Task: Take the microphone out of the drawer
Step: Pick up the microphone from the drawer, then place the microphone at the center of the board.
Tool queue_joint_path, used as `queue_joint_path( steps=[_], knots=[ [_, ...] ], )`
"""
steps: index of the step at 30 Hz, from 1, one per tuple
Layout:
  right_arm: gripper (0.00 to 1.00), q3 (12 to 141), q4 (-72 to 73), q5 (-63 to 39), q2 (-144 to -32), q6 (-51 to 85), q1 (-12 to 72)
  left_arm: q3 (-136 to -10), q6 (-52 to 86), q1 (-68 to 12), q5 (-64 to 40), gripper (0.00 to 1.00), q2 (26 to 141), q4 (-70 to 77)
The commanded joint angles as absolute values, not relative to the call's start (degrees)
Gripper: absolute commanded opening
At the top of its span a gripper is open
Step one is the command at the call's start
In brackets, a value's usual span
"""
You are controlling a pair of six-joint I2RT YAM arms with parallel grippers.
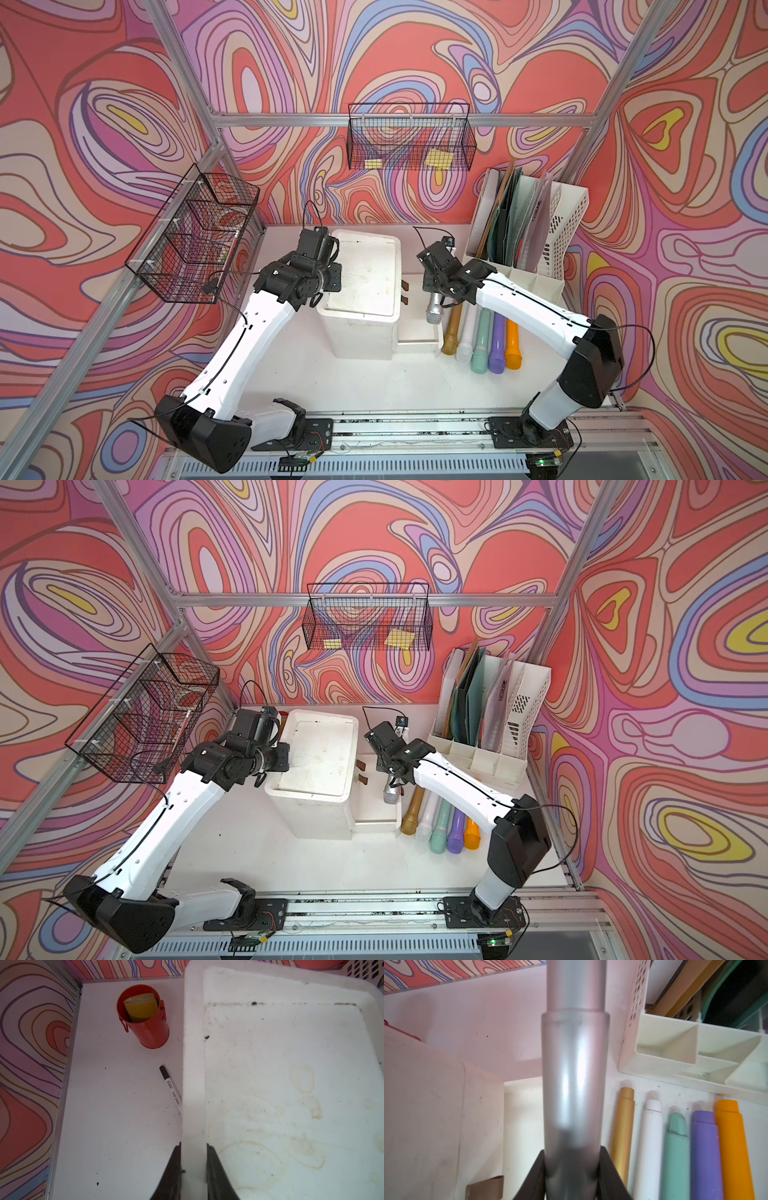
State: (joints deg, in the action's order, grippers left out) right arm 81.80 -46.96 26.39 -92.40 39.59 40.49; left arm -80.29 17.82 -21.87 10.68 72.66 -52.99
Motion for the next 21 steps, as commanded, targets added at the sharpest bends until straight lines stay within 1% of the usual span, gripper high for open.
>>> queue_joint_path(
  steps=[1, 5, 9, 12, 17, 21],
  knots=[
    [0.10, 79.3, -51.1, 33.5, -89.2, 36.7, 39.9, -79.9, 15.8, -22.3, 9.8, 0.00, 72.9, -56.9],
    [0.10, 76.5, -55.5, 38.5, -86.1, 35.9, 38.0, -79.6, 15.8, -22.3, 9.8, 0.00, 72.6, -56.9],
    [0.10, 71.7, -56.4, 40.2, -81.8, 32.9, 33.4, -79.0, 15.9, -22.3, 9.6, 0.00, 72.4, -56.5],
    [0.09, 67.4, -55.0, 39.7, -78.4, 29.0, 29.0, -78.7, 15.9, -22.3, 9.4, 0.00, 72.4, -56.2],
    [0.08, 60.4, -51.1, 35.9, -73.1, 23.8, 21.5, -78.4, 15.8, -22.4, 8.9, 0.00, 72.7, -55.5],
    [0.08, 57.8, -50.4, 33.4, -71.6, 20.9, 15.4, -78.2, 15.6, -22.4, 8.7, 0.00, 72.6, -55.2]
  ],
)
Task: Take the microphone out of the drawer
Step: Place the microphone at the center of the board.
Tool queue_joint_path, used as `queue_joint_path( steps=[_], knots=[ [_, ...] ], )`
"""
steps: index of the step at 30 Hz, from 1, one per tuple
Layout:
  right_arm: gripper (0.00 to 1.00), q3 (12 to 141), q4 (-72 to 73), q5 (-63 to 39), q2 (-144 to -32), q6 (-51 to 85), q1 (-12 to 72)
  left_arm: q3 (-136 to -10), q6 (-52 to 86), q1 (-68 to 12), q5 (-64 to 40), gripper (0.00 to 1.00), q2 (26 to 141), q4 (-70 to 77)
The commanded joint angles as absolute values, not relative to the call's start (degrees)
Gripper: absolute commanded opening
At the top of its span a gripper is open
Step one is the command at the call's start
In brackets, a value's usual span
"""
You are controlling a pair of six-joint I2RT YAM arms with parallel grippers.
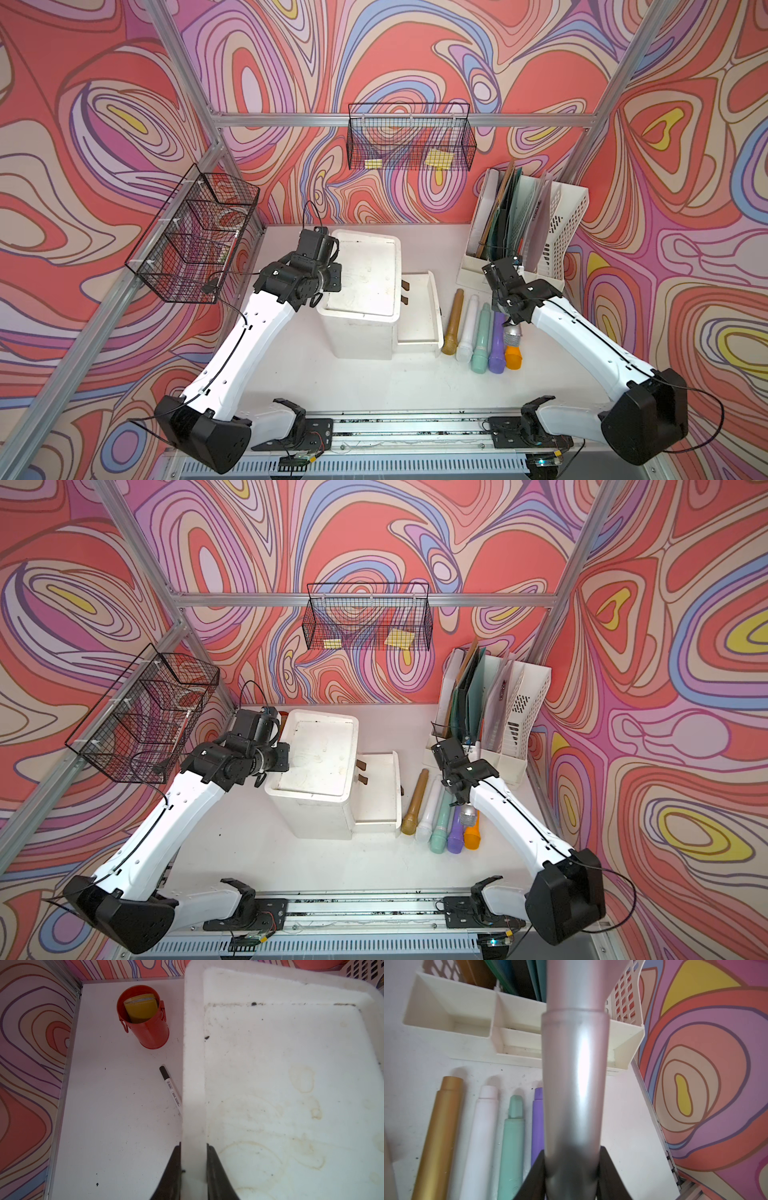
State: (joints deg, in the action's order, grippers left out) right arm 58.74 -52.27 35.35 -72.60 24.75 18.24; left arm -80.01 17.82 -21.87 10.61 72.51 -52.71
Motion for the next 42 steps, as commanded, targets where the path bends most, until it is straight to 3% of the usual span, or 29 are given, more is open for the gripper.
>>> queue_joint_path(
  steps=[1, 12, 18, 34, 42],
  knots=[
    [0.08, 58.1, -50.3, 32.7, -71.7, 20.3, 14.3, -78.2, 15.5, -22.4, 8.7, 0.00, 72.6, -55.2],
    [0.08, 62.6, -56.7, 27.1, -83.1, 15.2, 1.7, -76.7, 15.0, -22.3, 8.7, 0.00, 71.9, -54.3],
    [0.09, 62.8, -58.2, 23.7, -89.8, 15.0, 1.1, -77.2, 14.9, -22.4, 8.7, 0.00, 72.1, -54.3],
    [0.12, 65.7, -59.9, 27.1, -101.0, 14.3, 0.1, -76.9, 14.5, -22.3, 9.4, 0.00, 71.8, -54.4],
    [0.24, 67.8, -60.0, 24.9, -105.8, 13.8, 0.0, -76.6, 14.2, -22.3, 9.7, 0.00, 71.4, -54.5]
  ],
)
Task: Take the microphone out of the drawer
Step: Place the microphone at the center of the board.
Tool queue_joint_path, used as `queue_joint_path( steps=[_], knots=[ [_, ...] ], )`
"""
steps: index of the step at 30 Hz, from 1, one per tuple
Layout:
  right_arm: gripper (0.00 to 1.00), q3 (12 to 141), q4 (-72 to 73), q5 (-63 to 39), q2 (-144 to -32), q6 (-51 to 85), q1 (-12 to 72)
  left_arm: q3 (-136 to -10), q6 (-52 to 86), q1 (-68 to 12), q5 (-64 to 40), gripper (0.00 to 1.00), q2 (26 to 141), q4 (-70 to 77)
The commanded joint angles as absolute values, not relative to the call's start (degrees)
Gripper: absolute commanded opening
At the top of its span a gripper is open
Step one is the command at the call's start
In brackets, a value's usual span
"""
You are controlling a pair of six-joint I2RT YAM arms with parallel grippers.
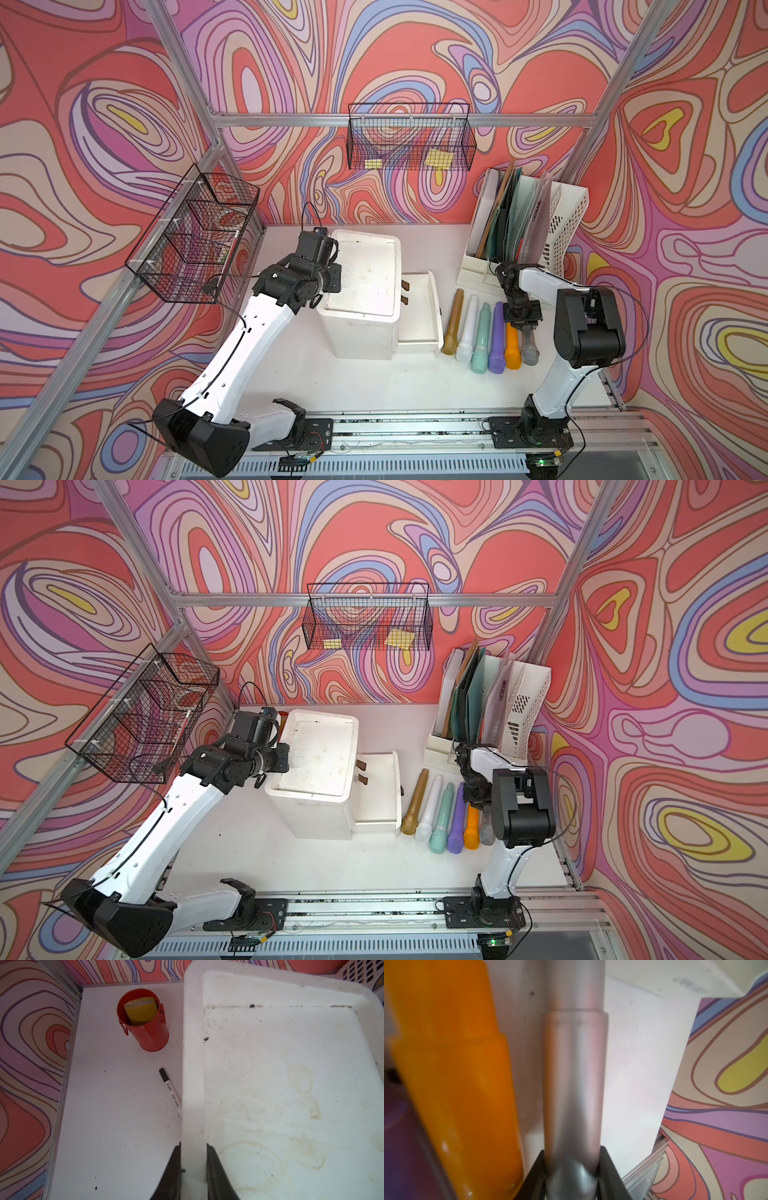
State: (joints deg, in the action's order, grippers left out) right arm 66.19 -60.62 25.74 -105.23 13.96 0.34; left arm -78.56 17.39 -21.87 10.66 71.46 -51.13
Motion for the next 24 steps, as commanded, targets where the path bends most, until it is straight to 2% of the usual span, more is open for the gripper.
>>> queue_joint_path(
  steps=[1, 14, 24],
  knots=[
    [0.26, 67.8, -59.9, 25.0, -106.1, 13.8, 0.1, -76.6, 14.2, -22.3, 9.6, 0.00, 71.4, -54.5],
    [0.39, 68.2, -60.0, 21.4, -107.6, 13.9, 0.0, -76.3, 14.3, -22.4, 9.8, 0.00, 71.1, -54.2],
    [0.40, 67.7, -59.5, 19.3, -105.8, 14.3, 0.0, -76.4, 14.5, -22.4, 9.9, 0.00, 71.2, -54.4]
  ],
)
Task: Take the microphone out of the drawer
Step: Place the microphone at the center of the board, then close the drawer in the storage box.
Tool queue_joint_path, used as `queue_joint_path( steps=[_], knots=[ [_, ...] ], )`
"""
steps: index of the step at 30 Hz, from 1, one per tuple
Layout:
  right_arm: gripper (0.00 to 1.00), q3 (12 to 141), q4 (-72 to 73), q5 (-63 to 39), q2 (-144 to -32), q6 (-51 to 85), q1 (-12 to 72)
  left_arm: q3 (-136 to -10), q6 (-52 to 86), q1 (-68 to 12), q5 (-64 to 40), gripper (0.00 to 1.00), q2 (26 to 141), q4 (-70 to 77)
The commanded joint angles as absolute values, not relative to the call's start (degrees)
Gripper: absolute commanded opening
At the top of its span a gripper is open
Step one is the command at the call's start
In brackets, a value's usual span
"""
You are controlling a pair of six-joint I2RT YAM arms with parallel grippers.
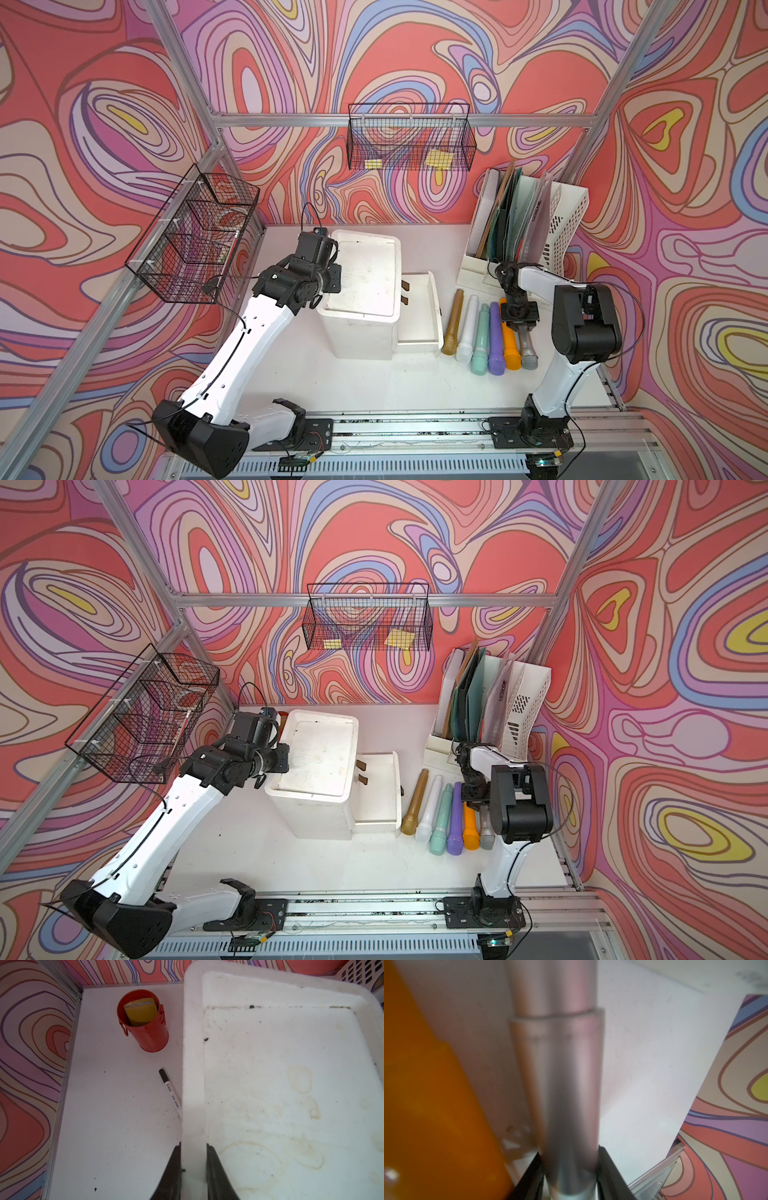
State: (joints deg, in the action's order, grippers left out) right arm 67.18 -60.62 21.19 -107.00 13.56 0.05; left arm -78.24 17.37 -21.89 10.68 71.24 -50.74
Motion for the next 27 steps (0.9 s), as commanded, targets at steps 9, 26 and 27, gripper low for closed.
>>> queue_joint_path(
  steps=[9, 26, 27],
  knots=[
    [0.40, 71.0, -62.2, 18.9, -101.9, 14.6, 0.0, -77.0, 14.5, -22.3, 10.0, 0.00, 71.5, -54.6],
    [0.28, 75.1, -59.3, -6.7, -88.9, 17.4, 0.2, -77.3, 14.6, -22.3, 10.1, 0.00, 71.2, -55.0],
    [0.24, 73.6, -57.4, -8.8, -87.9, 18.5, 0.3, -77.3, 14.7, -22.4, 9.9, 0.00, 71.3, -55.0]
  ],
)
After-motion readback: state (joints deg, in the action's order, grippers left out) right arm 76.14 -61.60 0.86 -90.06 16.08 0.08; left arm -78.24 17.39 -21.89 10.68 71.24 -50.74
